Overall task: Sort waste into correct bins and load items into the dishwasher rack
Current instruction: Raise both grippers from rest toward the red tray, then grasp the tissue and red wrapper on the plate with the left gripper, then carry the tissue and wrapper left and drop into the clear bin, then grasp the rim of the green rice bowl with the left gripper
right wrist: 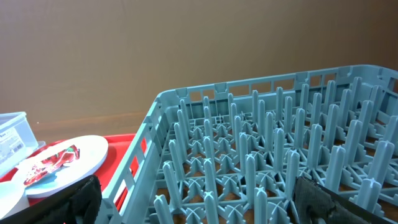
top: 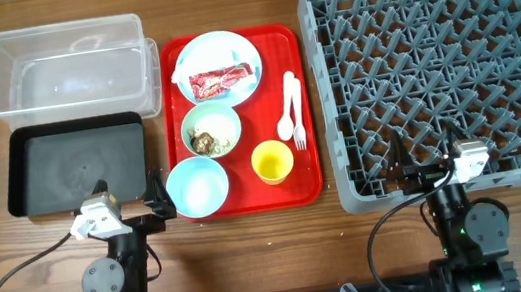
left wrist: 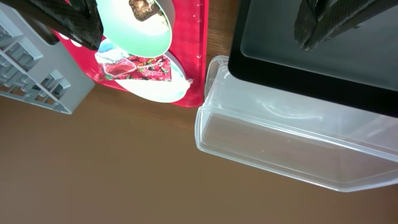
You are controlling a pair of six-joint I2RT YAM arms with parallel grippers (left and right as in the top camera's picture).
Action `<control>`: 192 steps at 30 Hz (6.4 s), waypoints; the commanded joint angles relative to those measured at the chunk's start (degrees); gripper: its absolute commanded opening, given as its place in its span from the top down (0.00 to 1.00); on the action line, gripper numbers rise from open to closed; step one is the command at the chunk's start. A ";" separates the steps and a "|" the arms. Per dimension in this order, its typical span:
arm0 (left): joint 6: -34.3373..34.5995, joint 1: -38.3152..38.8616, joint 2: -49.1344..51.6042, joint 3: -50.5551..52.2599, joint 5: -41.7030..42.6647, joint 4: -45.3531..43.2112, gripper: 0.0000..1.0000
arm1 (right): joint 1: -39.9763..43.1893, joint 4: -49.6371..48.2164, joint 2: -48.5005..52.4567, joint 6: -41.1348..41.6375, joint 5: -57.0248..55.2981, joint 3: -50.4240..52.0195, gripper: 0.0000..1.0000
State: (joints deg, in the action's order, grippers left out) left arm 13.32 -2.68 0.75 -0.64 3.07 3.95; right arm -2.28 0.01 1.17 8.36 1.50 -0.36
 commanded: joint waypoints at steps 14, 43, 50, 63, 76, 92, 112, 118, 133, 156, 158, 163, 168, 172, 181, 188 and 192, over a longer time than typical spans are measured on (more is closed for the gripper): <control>-0.52 0.33 -0.37 0.31 0.28 0.22 0.00 | 0.22 -1.99 0.11 0.83 0.11 0.07 0.00; -0.52 0.33 6.84 -10.91 2.03 -1.49 0.00 | 0.22 -13.33 6.47 -5.88 3.10 -7.56 0.00; -1.20 0.33 28.26 -28.09 2.43 4.52 0.00 | 0.24 -12.50 22.23 -6.84 7.69 -20.48 0.00; -8.11 3.30 80.43 -89.64 9.99 46.88 0.00 | 0.24 23.71 57.35 -6.84 15.17 -62.64 0.00; -26.80 15.76 117.28 -114.46 11.52 60.70 0.00 | 0.22 39.17 69.53 -5.33 17.94 -72.37 0.00; -37.11 19.30 135.27 -114.44 5.16 46.97 0.00 | 0.22 40.19 69.77 -5.35 17.92 -72.37 0.00; -28.61 19.15 137.04 -115.73 6.47 47.41 0.96 | 0.22 40.22 70.01 -5.38 17.70 -72.28 0.00; -18.88 16.24 127.51 -122.97 6.45 50.60 0.96 | 0.22 40.28 70.01 -5.35 17.68 -72.28 0.01; -17.14 -5.31 121.24 -122.95 6.27 58.90 0.96 | 0.22 40.28 70.64 -5.33 17.70 -72.28 0.00; -17.11 -3.17 111.78 -123.49 20.70 65.61 0.00 | 0.22 40.35 71.06 -5.35 17.70 -72.28 0.00; -17.09 -1.38 111.65 -123.45 23.28 71.12 0.00 | 0.22 40.37 71.06 -5.35 17.70 -72.28 0.00; -9.97 8.46 112.63 -114.99 16.81 75.06 0.07 | 0.22 40.35 71.06 -5.35 17.70 -72.28 0.00; 2.27 18.23 112.63 -101.79 12.41 63.98 0.18 | 0.22 40.35 71.06 -5.31 17.70 -72.28 0.00; 6.91 24.79 112.63 -93.09 8.24 54.66 0.38 | 0.22 40.35 71.06 -5.31 17.70 -72.28 0.00; 10.10 30.32 112.83 -85.88 -5.11 48.04 0.53 | 0.22 40.37 71.06 -5.14 17.75 -72.28 0.01; 6.64 30.32 113.50 -82.99 -5.09 45.00 0.62 | 0.22 40.37 71.06 -4.70 17.75 -72.28 0.00; 1.84 30.32 113.66 -82.93 -4.85 45.27 0.62 | 0.22 40.33 71.06 -3.80 17.73 -72.28 0.00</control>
State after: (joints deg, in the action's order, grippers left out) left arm 19.70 27.75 113.54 -84.05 -1.06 49.23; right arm -2.24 40.32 71.70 3.38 18.04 -71.35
